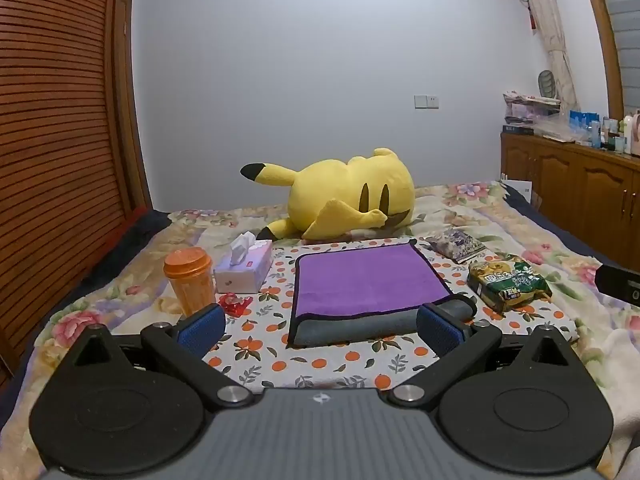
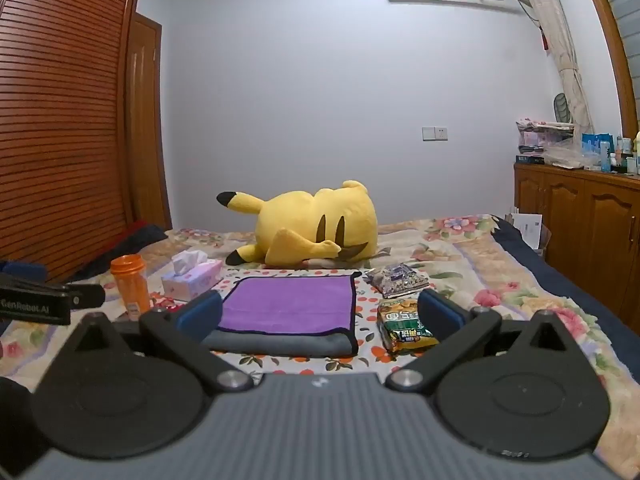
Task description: Fold towel
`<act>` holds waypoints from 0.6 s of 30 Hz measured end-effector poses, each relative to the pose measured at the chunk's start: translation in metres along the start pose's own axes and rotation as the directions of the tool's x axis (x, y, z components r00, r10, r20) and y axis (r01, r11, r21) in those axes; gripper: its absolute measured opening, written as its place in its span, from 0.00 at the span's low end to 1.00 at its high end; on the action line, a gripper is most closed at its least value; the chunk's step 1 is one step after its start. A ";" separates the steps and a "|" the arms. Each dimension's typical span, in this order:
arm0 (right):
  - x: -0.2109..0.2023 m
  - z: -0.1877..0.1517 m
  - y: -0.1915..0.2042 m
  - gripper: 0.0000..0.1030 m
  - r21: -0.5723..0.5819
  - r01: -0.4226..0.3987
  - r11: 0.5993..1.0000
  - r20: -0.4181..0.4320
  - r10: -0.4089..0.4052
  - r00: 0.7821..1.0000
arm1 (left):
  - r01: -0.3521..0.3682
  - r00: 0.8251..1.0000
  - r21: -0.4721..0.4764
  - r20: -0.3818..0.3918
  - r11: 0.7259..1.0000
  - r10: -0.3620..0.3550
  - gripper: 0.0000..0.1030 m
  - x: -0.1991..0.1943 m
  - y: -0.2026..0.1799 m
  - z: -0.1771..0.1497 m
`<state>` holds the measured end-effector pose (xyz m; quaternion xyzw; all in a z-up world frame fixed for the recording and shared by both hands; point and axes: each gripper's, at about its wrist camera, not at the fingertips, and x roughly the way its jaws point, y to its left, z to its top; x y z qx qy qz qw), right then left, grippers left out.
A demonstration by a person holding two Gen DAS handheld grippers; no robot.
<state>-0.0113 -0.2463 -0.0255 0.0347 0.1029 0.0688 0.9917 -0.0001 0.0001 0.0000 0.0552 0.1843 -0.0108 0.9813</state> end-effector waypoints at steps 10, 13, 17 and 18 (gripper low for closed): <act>-0.002 -0.005 -0.004 1.00 -0.006 -0.001 1.000 0.007 0.001 1.000 | -0.007 1.000 0.008 0.003 1.000 0.007 1.00 0.001 0.000 0.000; 0.000 -0.003 0.000 1.00 -0.008 0.002 1.000 0.002 -0.002 1.000 | -0.006 1.000 0.008 0.003 1.000 0.006 1.00 0.002 0.000 0.000; -0.001 -0.003 -0.001 1.00 -0.007 0.001 1.000 0.002 -0.001 1.000 | -0.009 1.000 0.014 0.005 1.000 0.009 1.00 0.000 0.000 0.001; -0.001 -0.002 -0.002 1.00 -0.007 0.001 1.000 0.002 -0.001 1.000 | -0.009 1.000 0.014 0.006 1.000 0.009 1.00 -0.002 0.001 0.001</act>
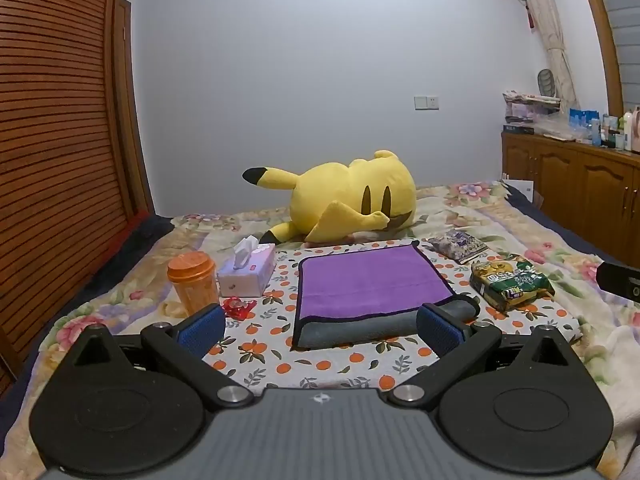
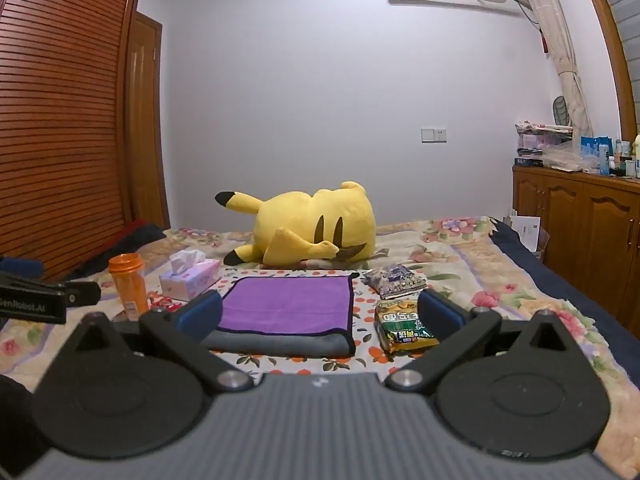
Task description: Fold towel
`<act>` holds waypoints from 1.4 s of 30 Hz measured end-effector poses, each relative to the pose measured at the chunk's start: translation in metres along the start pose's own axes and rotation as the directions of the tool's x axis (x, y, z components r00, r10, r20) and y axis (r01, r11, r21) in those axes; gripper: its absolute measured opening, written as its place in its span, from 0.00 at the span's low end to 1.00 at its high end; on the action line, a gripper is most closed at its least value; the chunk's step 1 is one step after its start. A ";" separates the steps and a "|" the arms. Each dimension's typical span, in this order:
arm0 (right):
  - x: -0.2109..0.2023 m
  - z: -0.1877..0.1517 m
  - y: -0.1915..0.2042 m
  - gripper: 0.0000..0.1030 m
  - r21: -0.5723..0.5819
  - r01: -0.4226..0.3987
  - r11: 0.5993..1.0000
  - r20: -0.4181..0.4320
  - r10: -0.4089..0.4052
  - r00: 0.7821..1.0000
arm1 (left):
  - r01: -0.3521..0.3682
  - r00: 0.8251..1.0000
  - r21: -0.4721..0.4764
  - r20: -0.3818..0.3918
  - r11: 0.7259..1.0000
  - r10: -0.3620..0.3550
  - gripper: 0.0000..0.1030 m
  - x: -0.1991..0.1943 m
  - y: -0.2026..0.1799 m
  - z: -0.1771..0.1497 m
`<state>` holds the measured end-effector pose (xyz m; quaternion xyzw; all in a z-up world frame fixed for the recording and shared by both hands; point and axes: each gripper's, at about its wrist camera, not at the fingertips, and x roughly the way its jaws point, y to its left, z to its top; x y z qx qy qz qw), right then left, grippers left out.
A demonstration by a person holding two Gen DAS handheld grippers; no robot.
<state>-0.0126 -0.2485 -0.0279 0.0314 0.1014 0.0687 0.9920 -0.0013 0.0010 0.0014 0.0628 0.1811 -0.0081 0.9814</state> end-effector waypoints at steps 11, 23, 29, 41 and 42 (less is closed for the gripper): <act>-0.001 0.000 -0.001 1.00 0.001 0.000 1.000 0.001 0.000 1.000 | -0.001 1.000 0.004 0.003 1.000 0.001 1.00 0.000 0.002 0.001; -0.001 -0.001 -0.002 1.00 0.001 -0.001 1.000 0.000 0.001 1.000 | -0.004 1.000 0.008 0.003 1.000 0.004 1.00 0.001 0.002 0.000; 0.001 0.000 -0.002 1.00 0.002 -0.002 1.000 0.000 0.002 1.000 | -0.005 1.000 0.007 0.001 1.000 0.004 1.00 -0.002 0.003 0.001; 0.000 0.000 -0.002 1.00 0.001 -0.001 1.000 0.001 0.001 1.000 | -0.006 1.000 0.010 0.001 1.000 0.006 1.00 0.000 0.004 -0.003; 0.000 0.000 -0.002 1.00 0.001 -0.001 1.000 0.001 0.001 1.000 | -0.006 1.000 0.010 0.002 1.000 0.006 1.00 0.000 0.003 -0.002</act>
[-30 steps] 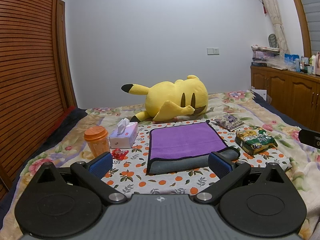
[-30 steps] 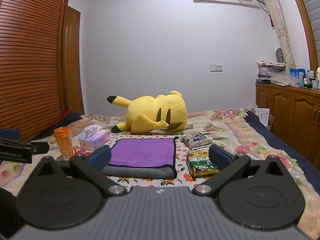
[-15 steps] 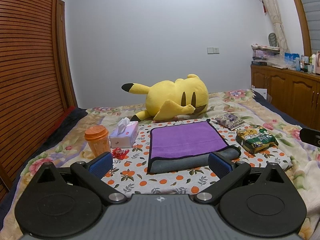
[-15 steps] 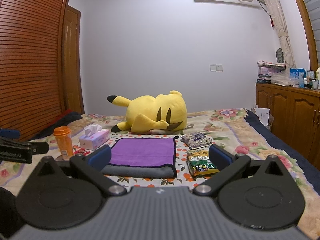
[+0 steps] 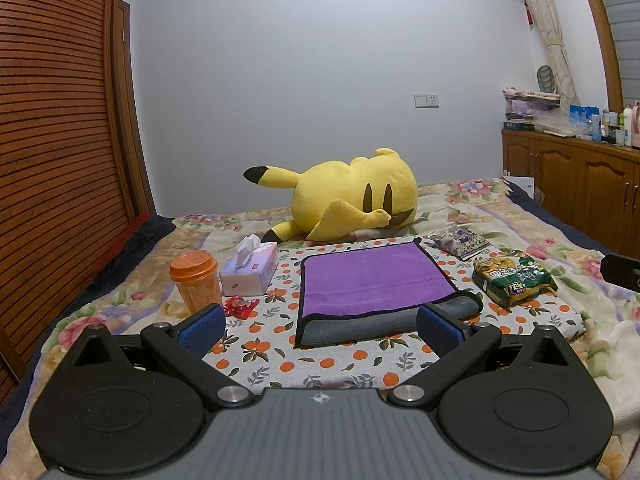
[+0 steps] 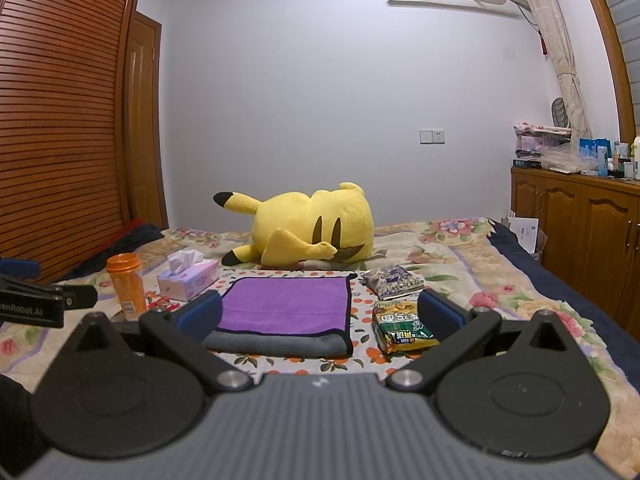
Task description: Fold towel
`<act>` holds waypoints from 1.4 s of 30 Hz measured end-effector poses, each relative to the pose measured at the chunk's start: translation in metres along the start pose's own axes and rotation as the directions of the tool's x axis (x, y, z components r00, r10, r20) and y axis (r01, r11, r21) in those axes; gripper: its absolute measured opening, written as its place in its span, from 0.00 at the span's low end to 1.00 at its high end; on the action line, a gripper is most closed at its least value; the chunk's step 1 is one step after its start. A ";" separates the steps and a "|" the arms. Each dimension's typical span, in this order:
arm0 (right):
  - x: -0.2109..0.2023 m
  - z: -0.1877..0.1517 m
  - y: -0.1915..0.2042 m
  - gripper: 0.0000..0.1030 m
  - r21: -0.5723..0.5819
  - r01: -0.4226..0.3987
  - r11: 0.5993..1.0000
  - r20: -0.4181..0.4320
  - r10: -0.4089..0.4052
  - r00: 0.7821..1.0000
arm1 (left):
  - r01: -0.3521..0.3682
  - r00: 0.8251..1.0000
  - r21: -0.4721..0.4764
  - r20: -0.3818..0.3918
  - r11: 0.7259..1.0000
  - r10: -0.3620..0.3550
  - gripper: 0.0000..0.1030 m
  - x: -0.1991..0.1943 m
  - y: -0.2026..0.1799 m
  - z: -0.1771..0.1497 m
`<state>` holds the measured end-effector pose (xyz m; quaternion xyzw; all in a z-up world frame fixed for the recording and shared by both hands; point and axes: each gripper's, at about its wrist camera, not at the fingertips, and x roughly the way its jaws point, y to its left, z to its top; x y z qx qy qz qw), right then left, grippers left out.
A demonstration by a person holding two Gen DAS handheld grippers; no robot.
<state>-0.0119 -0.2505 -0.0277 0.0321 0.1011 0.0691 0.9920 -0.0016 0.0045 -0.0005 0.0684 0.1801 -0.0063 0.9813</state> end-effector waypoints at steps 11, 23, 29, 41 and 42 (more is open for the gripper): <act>0.000 0.000 0.000 1.00 -0.001 0.000 1.000 0.000 0.000 1.000 | 0.000 1.000 0.001 0.000 1.000 0.000 1.00 0.001 -0.001 0.000; -0.001 0.002 -0.005 1.00 0.001 0.002 1.000 -0.009 -0.002 1.000 | 0.002 1.000 0.005 -0.007 1.000 -0.002 1.00 0.003 0.000 -0.003; 0.005 0.002 -0.005 1.00 -0.007 -0.009 1.000 -0.036 0.009 0.999 | 0.004 0.999 0.014 -0.044 1.000 -0.004 1.00 0.013 0.000 -0.007; 0.026 -0.005 0.006 1.00 -0.036 -0.015 0.999 -0.097 0.012 0.995 | 0.001 0.996 0.002 -0.091 1.000 -0.001 1.00 0.042 0.016 -0.001; 0.028 -0.006 0.007 1.00 -0.036 -0.015 0.999 -0.103 0.012 0.995 | 0.002 0.996 0.000 -0.093 1.000 -0.002 1.00 0.045 0.017 0.000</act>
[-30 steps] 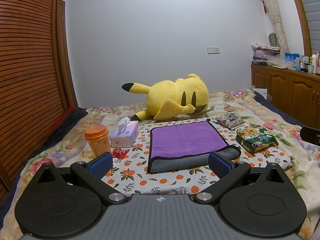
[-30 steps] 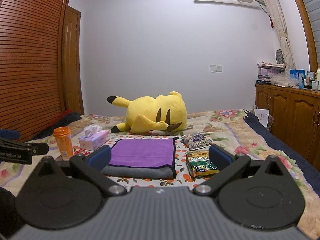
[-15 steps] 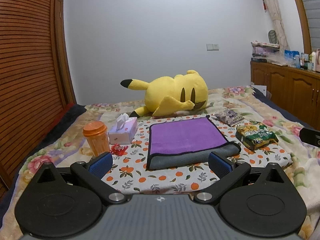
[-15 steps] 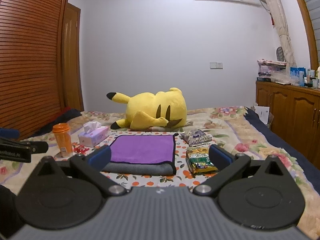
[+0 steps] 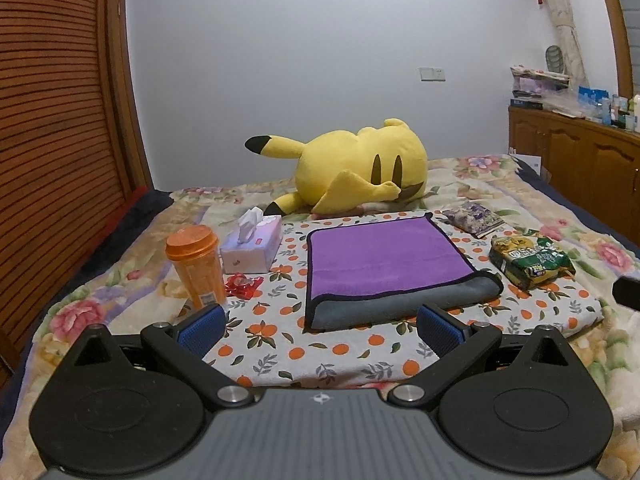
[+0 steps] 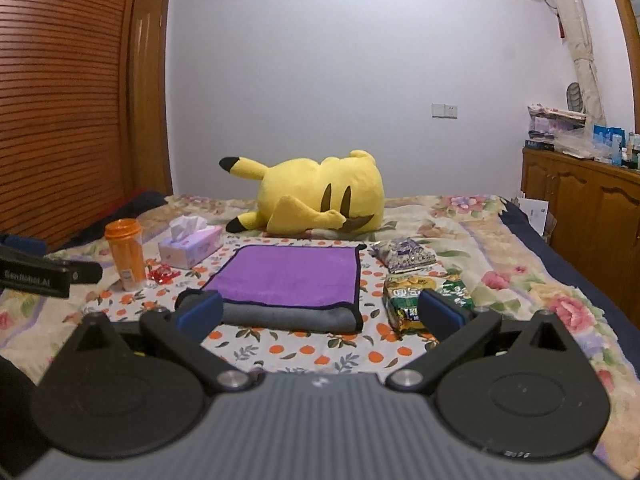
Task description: Fold towel
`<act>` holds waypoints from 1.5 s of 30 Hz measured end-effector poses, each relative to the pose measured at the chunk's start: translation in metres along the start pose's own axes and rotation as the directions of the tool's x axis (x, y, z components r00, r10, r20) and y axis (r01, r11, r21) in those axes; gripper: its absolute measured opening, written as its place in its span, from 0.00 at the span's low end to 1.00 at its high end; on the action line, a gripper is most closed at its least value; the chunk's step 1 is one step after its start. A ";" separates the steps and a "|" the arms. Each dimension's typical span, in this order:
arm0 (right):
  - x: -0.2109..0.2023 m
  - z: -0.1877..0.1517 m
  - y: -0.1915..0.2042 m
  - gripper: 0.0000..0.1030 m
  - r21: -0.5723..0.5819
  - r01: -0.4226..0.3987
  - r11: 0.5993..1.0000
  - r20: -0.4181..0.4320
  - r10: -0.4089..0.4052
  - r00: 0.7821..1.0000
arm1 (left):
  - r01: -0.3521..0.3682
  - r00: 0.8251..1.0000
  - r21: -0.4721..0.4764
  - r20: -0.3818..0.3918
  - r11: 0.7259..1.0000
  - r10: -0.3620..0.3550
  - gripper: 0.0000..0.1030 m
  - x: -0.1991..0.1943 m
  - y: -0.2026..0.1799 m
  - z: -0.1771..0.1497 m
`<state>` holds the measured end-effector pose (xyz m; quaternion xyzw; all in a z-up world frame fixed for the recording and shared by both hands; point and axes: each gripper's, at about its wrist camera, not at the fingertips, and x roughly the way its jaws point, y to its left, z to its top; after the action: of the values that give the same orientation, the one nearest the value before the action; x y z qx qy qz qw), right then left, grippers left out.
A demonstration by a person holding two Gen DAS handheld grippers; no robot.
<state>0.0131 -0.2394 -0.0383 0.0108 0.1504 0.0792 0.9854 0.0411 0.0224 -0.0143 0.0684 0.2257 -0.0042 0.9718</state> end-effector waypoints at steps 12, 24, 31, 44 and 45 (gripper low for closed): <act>0.031 -0.002 0.001 1.00 -0.020 0.002 1.000 -0.074 -0.004 0.997 | 0.024 1.000 0.002 -0.019 1.000 -0.024 1.00 0.034 0.008 0.011; 0.068 0.006 -0.001 1.00 -0.042 -0.009 0.999 -0.111 0.004 0.994 | 0.041 0.997 0.015 -0.071 0.999 -0.039 1.00 0.083 0.006 0.016; 0.093 0.008 0.000 1.00 -0.061 -0.035 0.997 -0.151 0.026 0.988 | 0.055 0.995 0.024 -0.087 0.998 -0.053 1.00 0.112 0.008 0.020; 0.134 0.008 -0.006 0.99 -0.064 -0.044 0.997 -0.204 0.030 0.979 | 0.058 0.995 0.070 -0.082 0.996 -0.053 0.99 0.159 0.007 0.022; 0.136 0.008 -0.006 0.99 -0.068 -0.044 0.997 -0.207 0.029 0.978 | 0.063 0.995 0.069 -0.084 0.996 -0.057 0.98 0.163 0.007 0.022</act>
<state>0.1447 -0.2240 -0.0715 -0.0302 0.2484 0.1032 0.9627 0.1979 0.0304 -0.0651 0.0967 0.2669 -0.0387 0.9581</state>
